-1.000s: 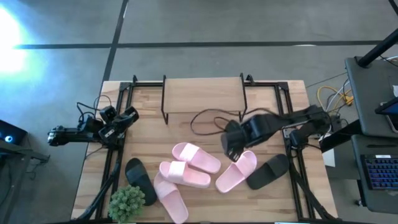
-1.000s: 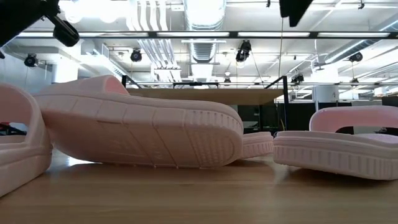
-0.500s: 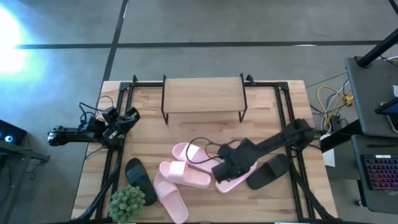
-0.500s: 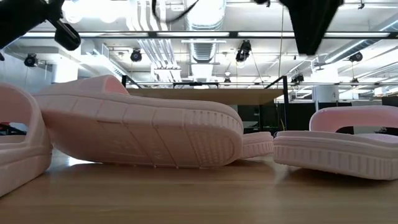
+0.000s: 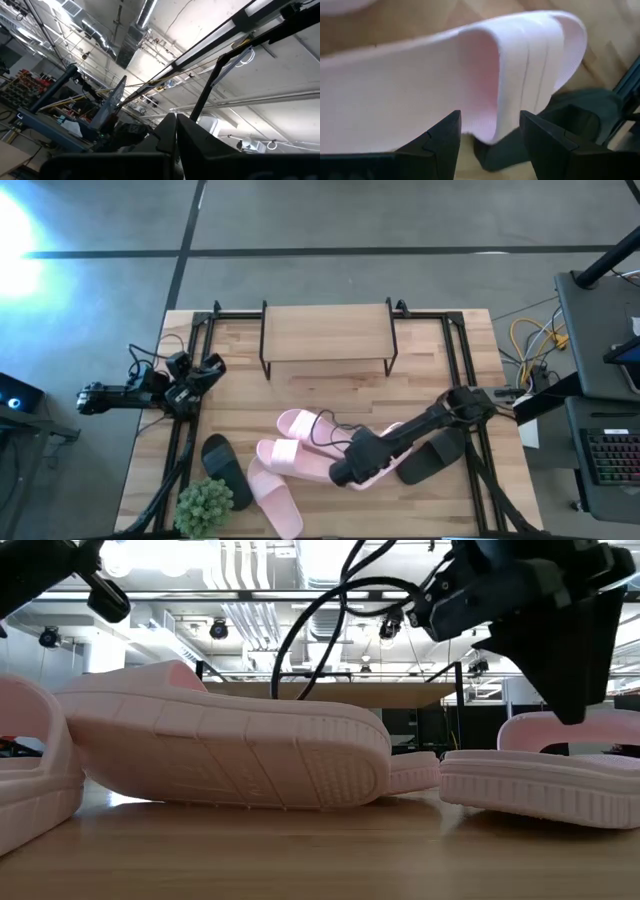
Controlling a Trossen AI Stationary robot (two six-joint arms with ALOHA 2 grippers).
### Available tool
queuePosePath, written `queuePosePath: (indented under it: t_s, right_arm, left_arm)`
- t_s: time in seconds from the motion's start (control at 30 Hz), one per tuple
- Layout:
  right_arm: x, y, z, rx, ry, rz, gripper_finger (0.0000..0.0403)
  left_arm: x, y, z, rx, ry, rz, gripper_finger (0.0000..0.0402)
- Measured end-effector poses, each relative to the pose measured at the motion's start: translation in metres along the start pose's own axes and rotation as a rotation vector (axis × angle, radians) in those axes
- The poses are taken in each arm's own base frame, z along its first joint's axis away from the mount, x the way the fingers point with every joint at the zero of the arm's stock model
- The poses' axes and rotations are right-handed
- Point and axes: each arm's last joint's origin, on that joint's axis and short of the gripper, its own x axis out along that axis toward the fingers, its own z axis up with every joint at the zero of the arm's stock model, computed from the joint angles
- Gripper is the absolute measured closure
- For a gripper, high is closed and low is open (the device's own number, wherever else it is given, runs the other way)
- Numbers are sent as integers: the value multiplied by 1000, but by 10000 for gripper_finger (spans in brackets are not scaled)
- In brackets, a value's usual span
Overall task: Pick and place slides into the shelf
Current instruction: Put the pink sandal on the shelf
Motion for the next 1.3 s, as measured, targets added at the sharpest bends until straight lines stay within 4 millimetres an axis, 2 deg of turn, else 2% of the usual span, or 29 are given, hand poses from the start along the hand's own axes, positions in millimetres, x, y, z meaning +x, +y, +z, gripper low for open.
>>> queuePosePath:
  t_s: [0.2,0.5,0.6,0.7,0.8,0.97,1.13,1.3]
  right_arm:
    - [6,-1,2,27,-110,-36,209]
    - [43,-11,3,-6,-122,-198,209]
    - [51,-14,3,-27,-129,-236,211]
    - [54,-15,3,-61,-137,-252,228]
    - [54,-15,4,-86,-187,-262,272]
    - [53,-15,7,-123,-273,-278,378]
    - [44,-19,4,-125,-377,-257,391]
    - [6,-38,-4,-51,-597,-133,393]
  left_arm:
    - [0,0,1,-2,-12,13,402]
    - [0,1,1,-2,-25,32,402]
    - [0,1,1,-2,-26,32,402]
    - [0,1,1,-2,-33,42,402]
    - [0,1,1,-1,-40,51,402]
    - [0,1,1,-2,-40,51,402]
    - [0,1,2,-1,-40,52,402]
    - [0,1,1,-1,-39,53,402]
